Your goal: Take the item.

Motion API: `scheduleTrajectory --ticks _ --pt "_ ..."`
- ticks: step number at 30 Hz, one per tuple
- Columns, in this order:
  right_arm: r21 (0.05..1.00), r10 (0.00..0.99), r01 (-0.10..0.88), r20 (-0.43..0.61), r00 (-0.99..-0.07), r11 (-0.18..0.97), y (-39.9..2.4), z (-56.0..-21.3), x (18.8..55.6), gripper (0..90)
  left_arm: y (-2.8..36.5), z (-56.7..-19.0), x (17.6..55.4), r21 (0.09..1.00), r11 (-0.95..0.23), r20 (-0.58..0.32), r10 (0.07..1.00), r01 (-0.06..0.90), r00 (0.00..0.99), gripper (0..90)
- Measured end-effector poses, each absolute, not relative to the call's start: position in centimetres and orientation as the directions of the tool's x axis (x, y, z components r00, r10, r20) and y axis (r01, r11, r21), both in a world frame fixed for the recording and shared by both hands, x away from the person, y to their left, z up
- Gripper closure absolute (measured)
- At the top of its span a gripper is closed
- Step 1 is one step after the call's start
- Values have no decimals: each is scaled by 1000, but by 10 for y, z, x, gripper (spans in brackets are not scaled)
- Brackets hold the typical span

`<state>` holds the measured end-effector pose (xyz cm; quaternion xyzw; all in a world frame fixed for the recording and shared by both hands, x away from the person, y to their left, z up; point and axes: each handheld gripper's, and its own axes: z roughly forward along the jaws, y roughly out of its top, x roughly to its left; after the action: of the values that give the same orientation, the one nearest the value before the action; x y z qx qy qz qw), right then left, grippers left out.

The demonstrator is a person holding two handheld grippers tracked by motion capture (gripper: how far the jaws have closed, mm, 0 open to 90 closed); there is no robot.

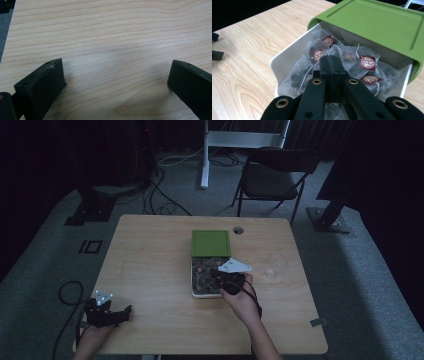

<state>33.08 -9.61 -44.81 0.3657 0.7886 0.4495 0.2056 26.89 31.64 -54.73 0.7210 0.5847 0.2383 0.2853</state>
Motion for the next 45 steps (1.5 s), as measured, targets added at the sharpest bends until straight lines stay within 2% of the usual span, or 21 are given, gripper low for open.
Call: scheduleTrajectory --ticks 25,45 --pt "904 764 351 44 -644 243 -121 -415 327 900 316 -547 269 689 -154 10 979 708 203 16" --pt "923 815 346 66 -576 169 -170 -397 329 900 316 -547 269 689 -154 10 979 708 203 16"
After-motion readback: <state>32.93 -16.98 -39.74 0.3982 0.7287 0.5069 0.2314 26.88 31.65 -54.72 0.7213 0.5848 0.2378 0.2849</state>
